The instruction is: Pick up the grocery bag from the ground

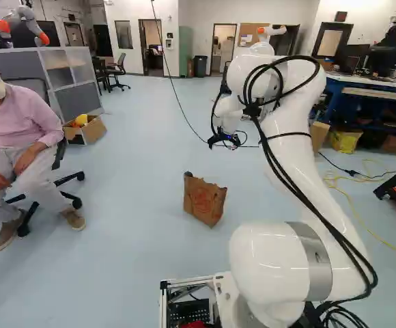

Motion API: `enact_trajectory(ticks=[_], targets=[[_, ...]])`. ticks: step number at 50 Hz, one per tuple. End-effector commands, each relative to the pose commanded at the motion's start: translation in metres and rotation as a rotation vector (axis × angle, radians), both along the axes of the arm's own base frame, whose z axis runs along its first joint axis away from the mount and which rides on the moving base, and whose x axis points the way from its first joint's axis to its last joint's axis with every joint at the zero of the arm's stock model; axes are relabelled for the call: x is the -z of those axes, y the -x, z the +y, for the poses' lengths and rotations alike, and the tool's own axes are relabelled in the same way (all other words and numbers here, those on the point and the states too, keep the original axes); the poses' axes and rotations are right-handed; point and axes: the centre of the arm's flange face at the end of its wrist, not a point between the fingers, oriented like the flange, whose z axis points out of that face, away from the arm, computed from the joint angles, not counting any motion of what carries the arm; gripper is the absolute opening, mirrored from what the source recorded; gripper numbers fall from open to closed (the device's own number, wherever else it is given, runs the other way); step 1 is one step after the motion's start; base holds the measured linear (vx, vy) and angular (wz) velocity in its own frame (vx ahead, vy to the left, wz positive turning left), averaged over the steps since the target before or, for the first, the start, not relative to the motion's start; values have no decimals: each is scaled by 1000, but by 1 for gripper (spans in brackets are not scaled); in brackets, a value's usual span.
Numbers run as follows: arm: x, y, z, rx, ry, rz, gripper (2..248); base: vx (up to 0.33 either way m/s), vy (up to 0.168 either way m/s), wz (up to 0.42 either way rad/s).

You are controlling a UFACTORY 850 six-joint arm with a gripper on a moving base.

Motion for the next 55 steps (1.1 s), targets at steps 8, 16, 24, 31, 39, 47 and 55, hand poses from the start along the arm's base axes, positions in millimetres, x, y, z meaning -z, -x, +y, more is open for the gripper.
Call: enact_trajectory(ticks=[8, 16, 24, 31, 39, 47, 55], targets=[[3, -15, -9, -22, 15, 7, 247, 0, 0, 0], [6, -30, -14, -141, 84, 2, 247, 0, 0, 0], [8, -44, -15, -285, 164, 6, 247, 0, 0, 0], [12, -53, -14, -421, 221, 52, 247, 0, 0, 0], [17, -60, -13, -581, 272, 117, 247, 0, 0, 0], [22, -67, -11, -746, 316, 178, 247, 0, 0, 0], [25, -73, -9, -915, 352, 233, 247, 0, 0, 0]])
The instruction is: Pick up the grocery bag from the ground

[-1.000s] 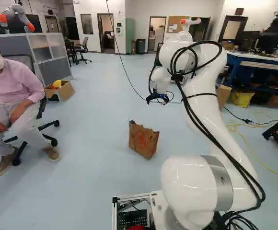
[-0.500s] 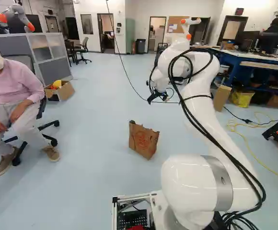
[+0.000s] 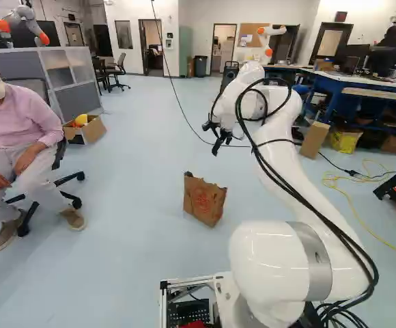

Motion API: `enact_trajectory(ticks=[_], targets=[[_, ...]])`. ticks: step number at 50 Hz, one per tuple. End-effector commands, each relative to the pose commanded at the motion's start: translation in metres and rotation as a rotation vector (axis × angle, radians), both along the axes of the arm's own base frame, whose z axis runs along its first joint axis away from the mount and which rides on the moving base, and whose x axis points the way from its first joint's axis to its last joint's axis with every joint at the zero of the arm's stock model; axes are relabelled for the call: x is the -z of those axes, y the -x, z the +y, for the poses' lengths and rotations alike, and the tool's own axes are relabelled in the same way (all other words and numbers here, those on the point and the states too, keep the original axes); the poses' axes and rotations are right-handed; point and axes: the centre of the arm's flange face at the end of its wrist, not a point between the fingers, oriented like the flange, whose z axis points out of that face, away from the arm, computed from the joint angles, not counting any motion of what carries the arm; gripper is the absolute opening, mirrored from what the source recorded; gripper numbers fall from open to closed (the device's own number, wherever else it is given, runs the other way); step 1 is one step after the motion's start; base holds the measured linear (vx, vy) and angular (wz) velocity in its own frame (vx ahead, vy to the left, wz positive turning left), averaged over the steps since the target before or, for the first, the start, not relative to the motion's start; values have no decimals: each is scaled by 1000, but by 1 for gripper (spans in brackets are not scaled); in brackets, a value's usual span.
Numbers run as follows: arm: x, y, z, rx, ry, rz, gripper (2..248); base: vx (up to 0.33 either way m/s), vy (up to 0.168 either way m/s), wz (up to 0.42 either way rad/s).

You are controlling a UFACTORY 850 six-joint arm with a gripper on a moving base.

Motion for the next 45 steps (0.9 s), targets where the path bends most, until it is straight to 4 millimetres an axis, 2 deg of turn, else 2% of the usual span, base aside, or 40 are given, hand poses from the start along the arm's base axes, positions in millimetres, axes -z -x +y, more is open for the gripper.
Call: enact_trajectory(ticks=[9, 25, 45], targets=[[2, -7, 1, -152, 38, 37, 247, 0, 0, 0], [4, -14, 2, -185, 48, 35, 247, 0, 0, 0], [54, -19, 1, -186, 41, 65, 247, 0, 0, 0]])
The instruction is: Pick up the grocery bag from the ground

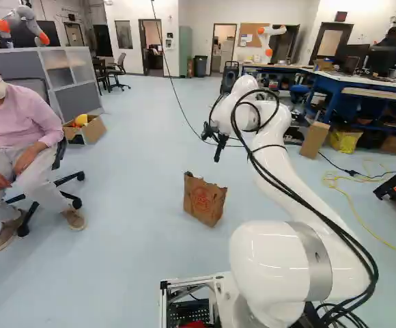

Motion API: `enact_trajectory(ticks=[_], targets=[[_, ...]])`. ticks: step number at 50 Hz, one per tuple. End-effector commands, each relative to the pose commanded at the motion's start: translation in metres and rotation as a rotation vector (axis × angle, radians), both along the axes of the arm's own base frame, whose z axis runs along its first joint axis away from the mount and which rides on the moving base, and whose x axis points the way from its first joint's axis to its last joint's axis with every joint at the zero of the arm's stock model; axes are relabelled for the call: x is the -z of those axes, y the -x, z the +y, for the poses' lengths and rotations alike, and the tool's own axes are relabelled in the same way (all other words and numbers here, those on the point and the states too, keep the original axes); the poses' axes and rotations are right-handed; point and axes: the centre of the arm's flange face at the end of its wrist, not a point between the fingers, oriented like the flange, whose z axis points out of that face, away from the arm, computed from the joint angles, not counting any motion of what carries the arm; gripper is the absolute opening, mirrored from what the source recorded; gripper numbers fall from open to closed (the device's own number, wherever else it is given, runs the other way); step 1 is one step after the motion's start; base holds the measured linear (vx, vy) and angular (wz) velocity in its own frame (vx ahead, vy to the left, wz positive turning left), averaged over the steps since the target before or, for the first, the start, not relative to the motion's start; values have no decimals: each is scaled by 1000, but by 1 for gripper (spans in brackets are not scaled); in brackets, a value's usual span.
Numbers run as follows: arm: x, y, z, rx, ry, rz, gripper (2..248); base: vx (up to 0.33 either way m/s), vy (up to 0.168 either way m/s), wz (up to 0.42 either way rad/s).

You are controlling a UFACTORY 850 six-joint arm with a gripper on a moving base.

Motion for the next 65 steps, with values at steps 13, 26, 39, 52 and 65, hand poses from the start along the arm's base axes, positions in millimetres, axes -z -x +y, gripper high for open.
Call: enact_trajectory(ticks=[13, 26, 39, 52, 65], targets=[[37, 0, 0, 0, -7, 46, 247, 0, 0, 0], [75, 2, 0, 0, -16, 112, 247, 0, 0, 0], [113, 5, 2, -2, -21, 142, 247, 0, 0, 0], [150, 10, 14, -16, -23, 169, 247, 0, 0, 0], [188, 16, 27, -32, -25, 189, 247, 0, 0, 0]])
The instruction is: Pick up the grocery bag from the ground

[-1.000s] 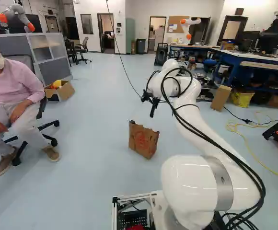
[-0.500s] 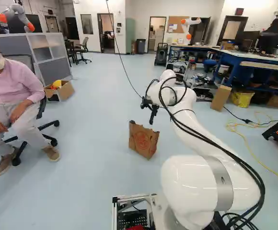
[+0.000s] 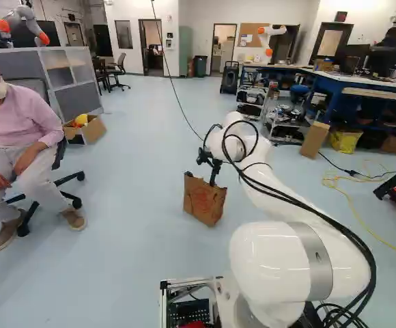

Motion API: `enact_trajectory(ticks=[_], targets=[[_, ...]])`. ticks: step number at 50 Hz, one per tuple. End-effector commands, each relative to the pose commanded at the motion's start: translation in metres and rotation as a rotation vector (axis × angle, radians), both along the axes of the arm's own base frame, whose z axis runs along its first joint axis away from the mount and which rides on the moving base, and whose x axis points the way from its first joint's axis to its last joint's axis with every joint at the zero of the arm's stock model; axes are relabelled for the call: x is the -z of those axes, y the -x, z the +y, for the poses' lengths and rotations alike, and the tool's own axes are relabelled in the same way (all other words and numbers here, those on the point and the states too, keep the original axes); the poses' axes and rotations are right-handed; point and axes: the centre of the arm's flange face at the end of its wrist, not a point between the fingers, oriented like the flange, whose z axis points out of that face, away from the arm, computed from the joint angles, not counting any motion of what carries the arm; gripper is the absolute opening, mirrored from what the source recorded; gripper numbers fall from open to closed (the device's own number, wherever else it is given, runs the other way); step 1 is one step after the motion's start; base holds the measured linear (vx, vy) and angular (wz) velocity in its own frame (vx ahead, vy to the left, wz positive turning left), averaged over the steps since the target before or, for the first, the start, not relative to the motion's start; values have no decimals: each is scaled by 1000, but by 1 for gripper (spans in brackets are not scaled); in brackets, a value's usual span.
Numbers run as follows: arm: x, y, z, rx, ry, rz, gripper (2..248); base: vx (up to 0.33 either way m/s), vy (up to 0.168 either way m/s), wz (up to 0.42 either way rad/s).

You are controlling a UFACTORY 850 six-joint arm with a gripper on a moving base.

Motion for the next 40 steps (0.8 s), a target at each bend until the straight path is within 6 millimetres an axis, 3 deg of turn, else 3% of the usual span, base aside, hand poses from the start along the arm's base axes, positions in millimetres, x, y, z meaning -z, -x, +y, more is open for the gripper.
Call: enact_trajectory(ticks=[23, 40], targets=[[64, 1, 3, -4, 4, -34, 247, 0, 0, 0], [71, -6, 5, -7, 10, -91, 247, 0, 0, 0]])
